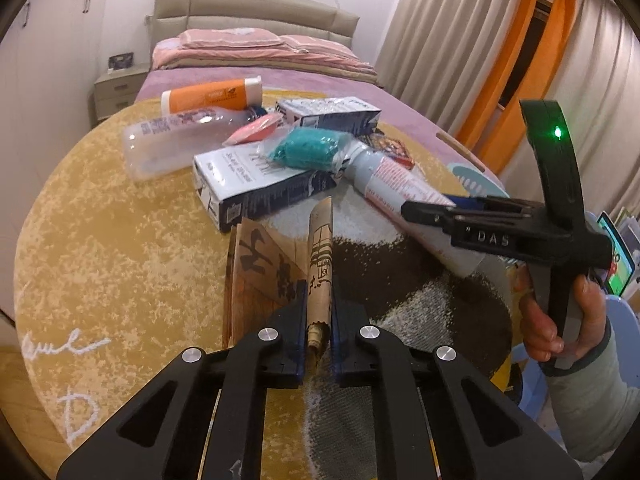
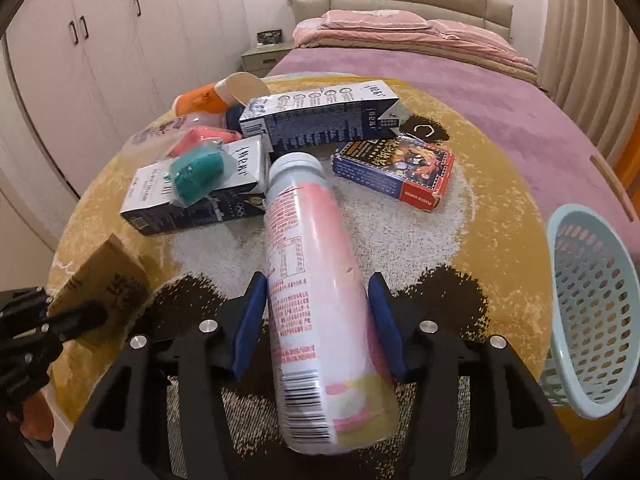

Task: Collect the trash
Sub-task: 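Grasp the cardboard pieces with the left tool while the right tool grasps the pink spray can, then carry the cardboard and pink spray can into the blue basket and release both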

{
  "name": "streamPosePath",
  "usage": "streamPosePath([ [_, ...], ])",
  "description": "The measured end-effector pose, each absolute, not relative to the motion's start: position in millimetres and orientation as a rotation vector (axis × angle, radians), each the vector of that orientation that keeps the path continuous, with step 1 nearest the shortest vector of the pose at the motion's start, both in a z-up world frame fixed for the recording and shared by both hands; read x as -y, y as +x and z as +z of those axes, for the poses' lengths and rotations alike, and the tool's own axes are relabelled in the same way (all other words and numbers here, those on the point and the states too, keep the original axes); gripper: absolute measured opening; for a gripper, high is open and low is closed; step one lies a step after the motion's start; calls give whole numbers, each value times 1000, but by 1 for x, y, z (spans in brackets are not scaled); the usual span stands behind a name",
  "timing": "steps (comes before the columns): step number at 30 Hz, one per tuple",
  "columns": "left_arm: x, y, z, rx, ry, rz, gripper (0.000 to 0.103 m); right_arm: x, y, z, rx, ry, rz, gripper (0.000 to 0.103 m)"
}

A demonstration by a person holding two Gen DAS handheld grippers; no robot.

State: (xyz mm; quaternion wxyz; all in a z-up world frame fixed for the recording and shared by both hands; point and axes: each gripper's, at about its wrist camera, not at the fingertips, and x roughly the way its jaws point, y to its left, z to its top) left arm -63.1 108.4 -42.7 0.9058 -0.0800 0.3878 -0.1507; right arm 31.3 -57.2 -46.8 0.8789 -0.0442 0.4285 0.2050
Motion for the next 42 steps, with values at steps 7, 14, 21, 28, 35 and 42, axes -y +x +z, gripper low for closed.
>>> streamPosePath([
  [7, -94, -60, -24, -768, -144, -323, 7, 83, 20, -39, -888, 50, 471, 47],
  [14, -73, -53, -5, -731, -114, -348, 7, 106, 12, -23, -844, 103, 462, 45],
  [21, -46, -42, 5, -714, -77, -386, 7, 117, 10, -25, -857, 103, 456, 45],
  [28, -41, -40, -3, -735, -86, -385, 7, 105, 11, -45, -933, 61, 457, 46],
  [35, -43, -42, 5, -719, -88, -379, 7, 95, 30, -59, -1010, 59, 450, 51],
  [42, -25, -29, 18, -701, -54, -401, 7, 128, 19, -33, -889, 151, 452, 45],
])
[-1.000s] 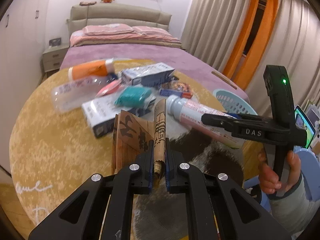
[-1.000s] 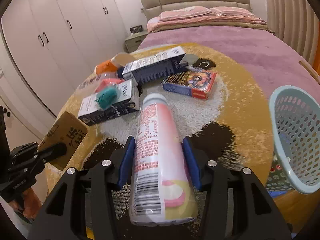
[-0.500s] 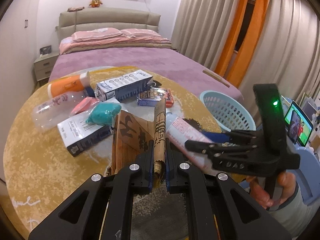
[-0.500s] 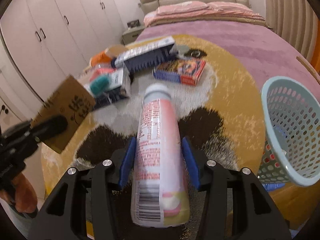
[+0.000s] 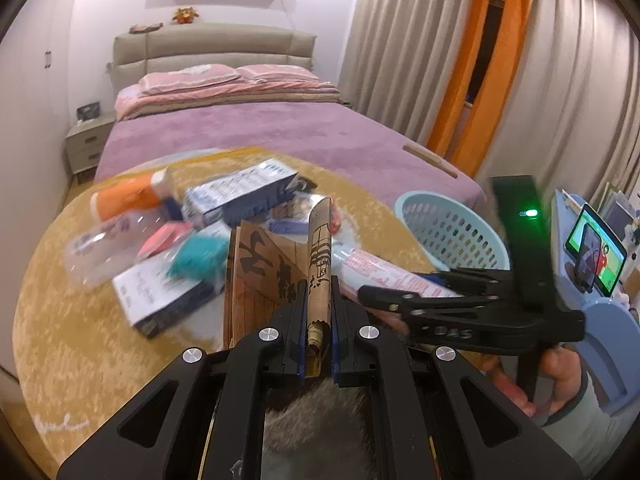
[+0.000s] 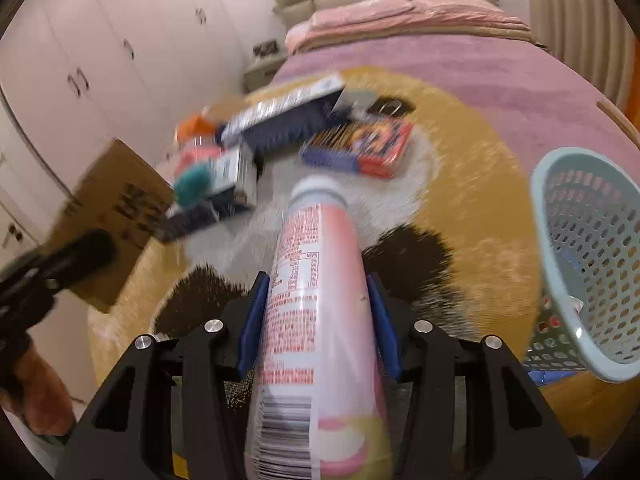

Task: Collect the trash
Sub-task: 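Carry the cardboard and pink spray can into the blue basket and release both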

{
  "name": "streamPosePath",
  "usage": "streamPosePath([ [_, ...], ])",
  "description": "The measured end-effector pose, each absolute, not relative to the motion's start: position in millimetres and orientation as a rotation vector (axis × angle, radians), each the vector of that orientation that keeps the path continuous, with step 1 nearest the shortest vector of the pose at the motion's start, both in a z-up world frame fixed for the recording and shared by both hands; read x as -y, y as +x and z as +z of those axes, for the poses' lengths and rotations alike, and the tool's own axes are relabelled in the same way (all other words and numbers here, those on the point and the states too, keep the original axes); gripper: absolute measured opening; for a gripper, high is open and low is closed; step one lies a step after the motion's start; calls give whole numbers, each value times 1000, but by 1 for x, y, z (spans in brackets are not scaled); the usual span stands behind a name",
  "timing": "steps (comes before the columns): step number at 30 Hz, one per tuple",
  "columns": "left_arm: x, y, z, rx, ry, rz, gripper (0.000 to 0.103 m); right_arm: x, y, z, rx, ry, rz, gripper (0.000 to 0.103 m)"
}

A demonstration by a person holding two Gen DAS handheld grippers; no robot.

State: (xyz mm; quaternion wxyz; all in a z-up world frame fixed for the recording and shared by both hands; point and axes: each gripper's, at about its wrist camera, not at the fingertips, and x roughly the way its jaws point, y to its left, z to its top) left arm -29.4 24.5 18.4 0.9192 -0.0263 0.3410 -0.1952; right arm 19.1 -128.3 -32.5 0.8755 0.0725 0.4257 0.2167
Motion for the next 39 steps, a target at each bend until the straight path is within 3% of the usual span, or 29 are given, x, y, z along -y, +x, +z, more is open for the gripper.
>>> streamPosePath([
  [8, 43, 1, 34, -673, 3, -514, 7, 238, 11, 0, -749, 341, 294, 45],
  [17, 147, 49, 24, -731, 47, -703, 7, 352, 17, -11, -708, 491, 48, 45],
  [25, 223, 80, -16, -843, 120, -799, 7, 389, 33, -36, -726, 519, -129, 45],
  [33, 242, 94, -44, -926, 121, -819, 9, 402, 54, -63, -781, 567, -179, 45],
  [34, 241, 97, -44, -928, 116, -819, 13, 402, 54, -65, -786, 569, -176, 45],
  [36, 238, 98, -45, -928, 109, -818, 31, 400, 57, -68, -795, 570, -165, 46],
  [38, 229, 95, -41, -920, 95, -811, 58, 399, 55, -67, -788, 575, -150, 46],
  [39, 223, 93, -38, -910, 81, -812, 60, 399, 54, -66, -783, 574, -141, 46],
])
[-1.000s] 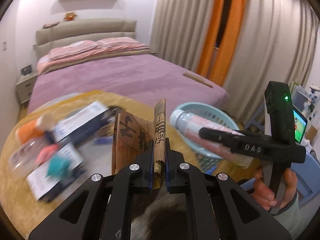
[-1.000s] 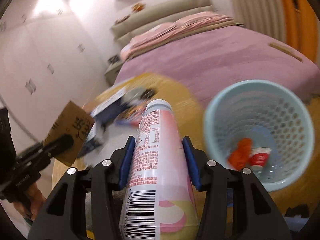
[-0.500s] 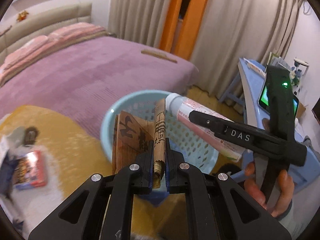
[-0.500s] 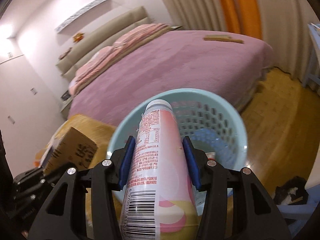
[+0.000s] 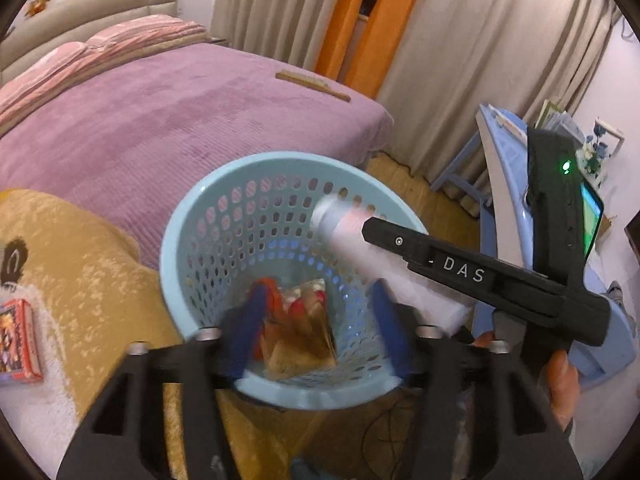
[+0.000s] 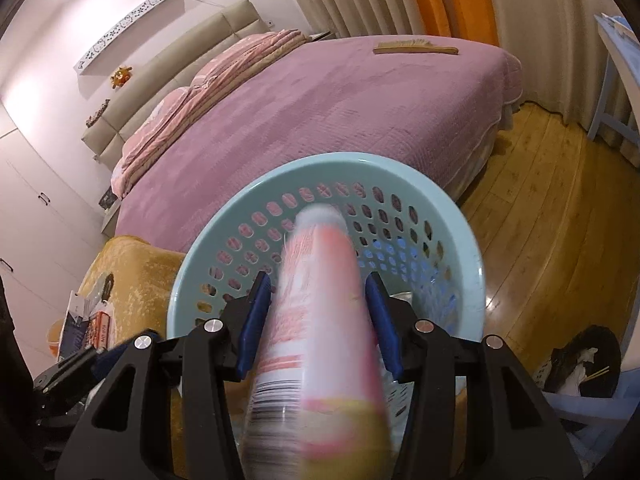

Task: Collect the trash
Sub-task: 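Carry the cardboard and pink spray can into the blue basket and release both, then grasp the white milk carton with the left tool while the right tool grasps the teal packet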

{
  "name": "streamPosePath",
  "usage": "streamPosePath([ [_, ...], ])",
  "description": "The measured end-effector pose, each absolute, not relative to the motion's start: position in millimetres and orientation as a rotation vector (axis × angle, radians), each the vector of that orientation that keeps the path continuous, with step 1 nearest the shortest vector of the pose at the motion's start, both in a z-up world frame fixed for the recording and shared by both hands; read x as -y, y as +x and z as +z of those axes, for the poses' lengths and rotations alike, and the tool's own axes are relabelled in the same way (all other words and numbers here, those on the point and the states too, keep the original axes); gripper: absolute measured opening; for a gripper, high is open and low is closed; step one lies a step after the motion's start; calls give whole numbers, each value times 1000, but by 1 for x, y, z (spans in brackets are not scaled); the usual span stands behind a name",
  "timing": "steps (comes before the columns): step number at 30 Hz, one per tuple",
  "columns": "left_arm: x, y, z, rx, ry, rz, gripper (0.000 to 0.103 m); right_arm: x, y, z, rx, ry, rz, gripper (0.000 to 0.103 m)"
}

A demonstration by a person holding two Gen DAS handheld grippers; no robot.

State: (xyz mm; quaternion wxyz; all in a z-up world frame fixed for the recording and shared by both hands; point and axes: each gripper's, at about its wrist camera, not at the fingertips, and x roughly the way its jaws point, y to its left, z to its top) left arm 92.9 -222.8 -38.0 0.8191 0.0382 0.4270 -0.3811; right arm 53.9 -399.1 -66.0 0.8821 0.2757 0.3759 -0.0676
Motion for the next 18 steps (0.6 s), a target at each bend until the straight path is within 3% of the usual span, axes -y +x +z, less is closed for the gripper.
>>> streamPosePath([
  [18, 91, 27, 22, -676, -74, -597, 64, 296, 20, 6, -650, 373, 79, 46],
])
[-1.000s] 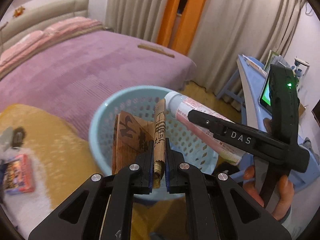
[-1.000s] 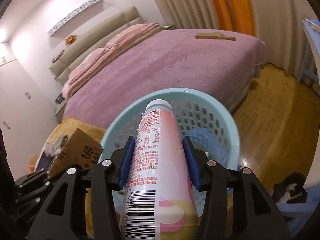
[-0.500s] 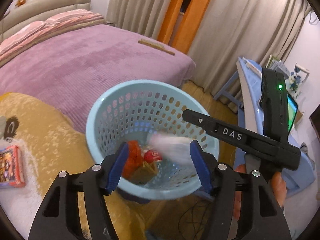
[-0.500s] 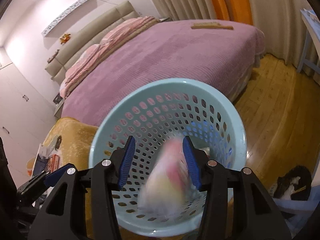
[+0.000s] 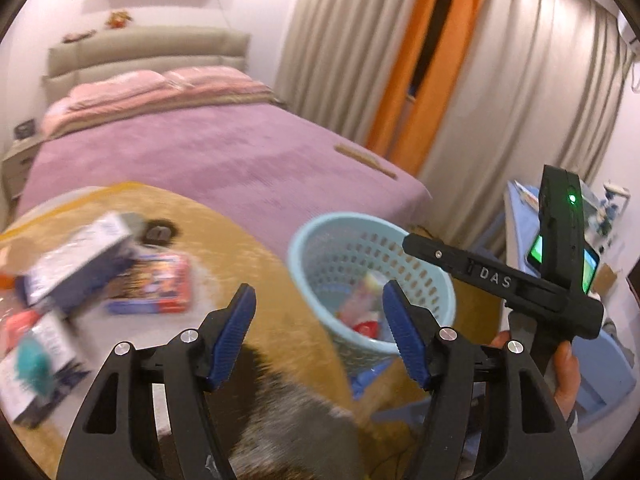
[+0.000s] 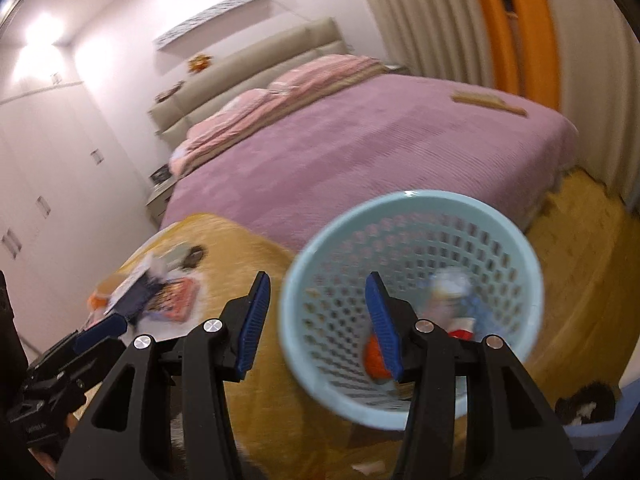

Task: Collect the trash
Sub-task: 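Grasp the white milk carton with the left tool while the right tool grasps the teal packet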

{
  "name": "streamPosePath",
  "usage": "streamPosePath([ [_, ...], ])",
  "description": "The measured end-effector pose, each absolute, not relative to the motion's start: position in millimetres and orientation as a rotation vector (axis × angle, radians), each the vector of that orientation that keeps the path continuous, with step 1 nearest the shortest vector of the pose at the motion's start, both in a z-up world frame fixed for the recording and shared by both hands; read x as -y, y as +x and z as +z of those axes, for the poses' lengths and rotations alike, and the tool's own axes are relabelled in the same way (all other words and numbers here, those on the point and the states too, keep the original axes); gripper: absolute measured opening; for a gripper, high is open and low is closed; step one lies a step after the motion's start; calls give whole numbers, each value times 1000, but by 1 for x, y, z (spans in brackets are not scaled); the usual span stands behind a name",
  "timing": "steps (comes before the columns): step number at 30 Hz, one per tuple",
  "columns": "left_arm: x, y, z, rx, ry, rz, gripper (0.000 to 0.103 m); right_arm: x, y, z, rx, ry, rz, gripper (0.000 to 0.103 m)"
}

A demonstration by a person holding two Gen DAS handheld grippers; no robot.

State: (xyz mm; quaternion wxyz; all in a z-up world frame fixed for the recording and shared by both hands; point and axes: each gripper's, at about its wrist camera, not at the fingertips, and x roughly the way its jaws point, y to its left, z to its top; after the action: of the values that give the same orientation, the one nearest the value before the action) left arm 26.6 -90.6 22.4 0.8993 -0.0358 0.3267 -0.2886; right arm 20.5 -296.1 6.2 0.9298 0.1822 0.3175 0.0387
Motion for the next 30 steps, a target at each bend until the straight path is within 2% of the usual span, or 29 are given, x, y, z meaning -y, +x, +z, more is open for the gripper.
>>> streamPosePath([
  [9, -23, 10, 35, -607, -136, -332, 64, 190, 34, 16, -665, 211, 237, 48],
  [19, -159, 29, -7, -717, -298, -80, 64, 107, 55, -20, -717, 113, 316, 48],
  [24, -178, 42, -28, -778, -344, -108, 63, 94, 58, -33, -731, 93, 334, 48],
  [30, -163, 45, -34, -792, -330, -202, 62, 98, 61, -37, -743, 120, 340, 48],
])
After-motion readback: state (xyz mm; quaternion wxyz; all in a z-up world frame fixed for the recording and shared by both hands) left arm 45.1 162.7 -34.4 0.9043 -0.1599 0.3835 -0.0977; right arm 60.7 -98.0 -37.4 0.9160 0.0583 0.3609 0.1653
